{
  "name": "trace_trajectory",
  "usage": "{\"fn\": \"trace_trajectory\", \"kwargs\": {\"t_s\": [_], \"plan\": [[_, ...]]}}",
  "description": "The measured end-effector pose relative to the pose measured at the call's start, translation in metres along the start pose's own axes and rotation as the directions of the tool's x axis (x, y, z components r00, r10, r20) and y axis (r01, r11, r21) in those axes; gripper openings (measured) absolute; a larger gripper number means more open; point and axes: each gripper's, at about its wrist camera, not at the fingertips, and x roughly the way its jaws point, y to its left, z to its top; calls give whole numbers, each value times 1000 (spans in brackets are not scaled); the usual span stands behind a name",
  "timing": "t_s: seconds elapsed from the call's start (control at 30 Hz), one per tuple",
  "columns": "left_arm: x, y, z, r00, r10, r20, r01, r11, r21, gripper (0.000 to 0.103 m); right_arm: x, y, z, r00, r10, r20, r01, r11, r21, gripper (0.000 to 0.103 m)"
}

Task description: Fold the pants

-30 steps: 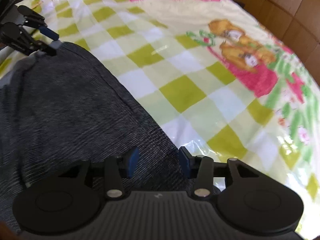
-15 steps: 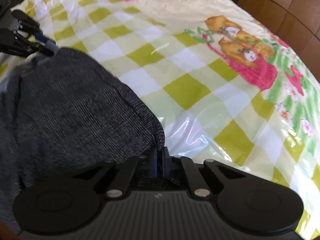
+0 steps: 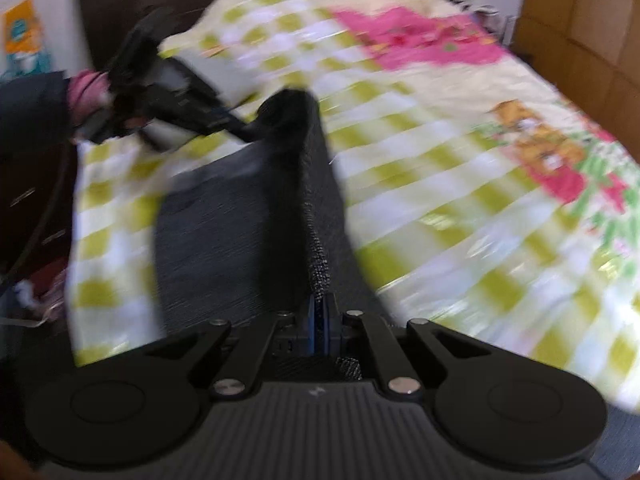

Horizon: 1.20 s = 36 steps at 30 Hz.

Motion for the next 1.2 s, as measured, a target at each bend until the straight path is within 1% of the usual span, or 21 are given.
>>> {"fn": "trace_trajectory", "kwargs": {"t_s": [0.07, 0.1, 0.17, 0.27, 0.37, 0.43, 0.5, 0.53, 0.6, 0.67, 0.7, 0.73, 0.77, 0.8, 0.83, 0.87, 0.93, 1.0, 1.07, 1.13, 1.2], "plan": [[3, -7, -22, 996, 89, -3, -89, 996, -6, 23, 20, 15, -17, 998, 40, -53, -39, 999, 12, 4], [5, -9, -31, 990, 141, 1, -141, 990, -12, 23, 34, 22, -26, 995, 48, -82, -47, 999, 20, 4], [3, -11, -43, 977, 210, 34, -208, 977, -37, 23, 53, 29, -39, 992, 54, -115, -50, 998, 36, 4], [-5, -14, -54, 962, 256, 91, -249, 965, -76, 27, 58, 27, -40, 994, 50, -101, -42, 995, 88, 4], [-9, -37, -65, 931, 329, 160, -340, 939, 45, 40, 45, 16, -34, 996, 54, -66, -44, 989, 139, 4], [-8, -52, -71, 913, 350, 210, -380, 917, 122, 59, 37, 5, -26, 998, 53, -44, -44, 983, 179, 4], [-6, -66, -77, 888, 375, 267, -430, 882, 190, 70, 34, -2, -17, 999, 46, -17, -41, 977, 212, 4], [-2, -74, -80, 872, 389, 297, -463, 854, 238, 75, 31, -4, -13, 999, 42, -6, -40, 974, 223, 4], [6, -86, -84, 848, 406, 342, -509, 803, 310, 78, 25, -1, -11, 999, 30, 12, -32, 971, 237, 4], [18, -93, -85, 825, 427, 371, -551, 756, 354, 78, 18, -2, -7, 1000, 16, 22, -20, 970, 241, 4], [25, -93, -82, 804, 450, 388, -582, 730, 360, 78, 16, -3, -4, 1000, 7, 26, -13, 970, 242, 4], [29, -91, -78, 791, 464, 399, -600, 716, 357, 77, 12, -4, -3, 1000, 1, 28, -8, 970, 242, 4], [31, -87, -73, 783, 475, 401, -610, 709, 353, 72, 11, -5, -1, 1000, -8, 29, 1, 971, 237, 4], [31, -81, -68, 778, 490, 394, -620, 702, 350, 56, 9, -5, -1, 999, -15, 28, 9, 972, 233, 4], [30, -74, -62, 779, 500, 377, -620, 702, 351, 41, 9, -4, -2, 999, -20, 26, 13, 973, 230, 4], [26, -67, -57, 788, 500, 359, -610, 713, 347, 34, 8, -3, -1, 999, -24, 21, 19, 974, 226, 4], [12, -58, -54, 784, 504, 363, -614, 719, 326, 31, 5, 0, -3, 999, -32, 14, 28, 976, 215, 4], [-6, -57, -54, 769, 515, 380, -630, 711, 312, 31, 0, 5, -3, 999, -39, 15, 35, 980, 197, 4], [-15, -63, -62, 759, 520, 392, -639, 707, 301, 31, -7, 11, -4, 999, -36, 19, 32, 983, 180, 4], [-7, -69, -80, 761, 530, 374, -644, 683, 343, 31, -11, 22, -10, 1000, -14, 19, 10, 984, 179, 4], [9, -74, -103, 777, 537, 328, -629, 667, 399, 31, -3, 31, -20, 1000, 13, -3, -12, 984, 180, 4]]}}
